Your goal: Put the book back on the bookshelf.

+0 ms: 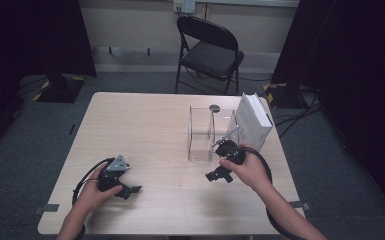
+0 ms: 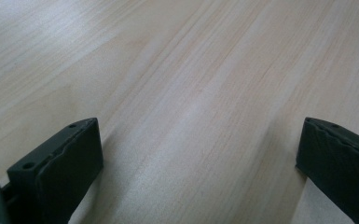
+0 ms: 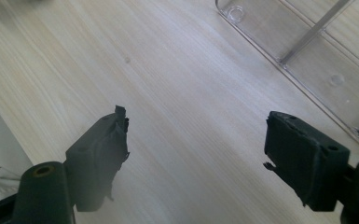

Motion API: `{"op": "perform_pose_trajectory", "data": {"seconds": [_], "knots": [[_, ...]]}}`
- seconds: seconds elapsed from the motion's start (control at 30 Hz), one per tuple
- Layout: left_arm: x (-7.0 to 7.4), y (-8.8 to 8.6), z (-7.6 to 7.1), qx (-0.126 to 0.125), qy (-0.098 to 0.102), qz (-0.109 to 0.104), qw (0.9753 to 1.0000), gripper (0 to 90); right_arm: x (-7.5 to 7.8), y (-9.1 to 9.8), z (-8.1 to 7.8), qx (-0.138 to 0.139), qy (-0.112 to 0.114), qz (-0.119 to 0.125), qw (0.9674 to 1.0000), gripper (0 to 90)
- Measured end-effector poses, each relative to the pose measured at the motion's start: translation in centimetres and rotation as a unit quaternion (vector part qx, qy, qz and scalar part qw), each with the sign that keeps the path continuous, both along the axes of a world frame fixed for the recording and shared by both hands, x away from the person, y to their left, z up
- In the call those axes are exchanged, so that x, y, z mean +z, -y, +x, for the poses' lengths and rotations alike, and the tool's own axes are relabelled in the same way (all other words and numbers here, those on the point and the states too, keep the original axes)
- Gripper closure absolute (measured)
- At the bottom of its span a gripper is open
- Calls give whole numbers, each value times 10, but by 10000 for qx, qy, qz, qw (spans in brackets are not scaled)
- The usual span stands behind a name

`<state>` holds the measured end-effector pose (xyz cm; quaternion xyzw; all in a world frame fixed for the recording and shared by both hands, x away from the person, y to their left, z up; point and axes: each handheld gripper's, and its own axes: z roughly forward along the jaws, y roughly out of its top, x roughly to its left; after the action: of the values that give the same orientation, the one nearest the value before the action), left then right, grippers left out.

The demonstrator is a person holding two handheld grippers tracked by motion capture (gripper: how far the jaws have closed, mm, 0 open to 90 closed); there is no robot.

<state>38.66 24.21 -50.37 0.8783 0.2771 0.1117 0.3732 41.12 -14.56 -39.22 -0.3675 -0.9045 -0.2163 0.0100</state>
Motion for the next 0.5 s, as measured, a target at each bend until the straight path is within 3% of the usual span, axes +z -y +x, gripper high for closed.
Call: {"op": "perform_pose_trajectory", "data": {"seconds": [0.3, 0.33, 0.4, 0.43, 0.5], "knots": [[0, 0, 0, 31, -5, -44, 10000, 0, -7, -6, 0, 51, -55, 110, 9999, 208], [0, -1, 0, -28, 9, 43, 10000, 0, -7, -6, 0, 47, -47, 133, 9999, 208], [0, 0, 0, 16, -2, -25, 10000, 0, -8, -7, 0, 65, -47, 158, 9998, 208], [0, 0, 0, -24, 8, 40, 10000, 0, -9, -9, 0, 57, -40, 180, 9998, 208], [0, 0, 0, 27, -4, -39, 10000, 0, -10, -11, 0, 95, -17, 179, 9998, 208]]}}
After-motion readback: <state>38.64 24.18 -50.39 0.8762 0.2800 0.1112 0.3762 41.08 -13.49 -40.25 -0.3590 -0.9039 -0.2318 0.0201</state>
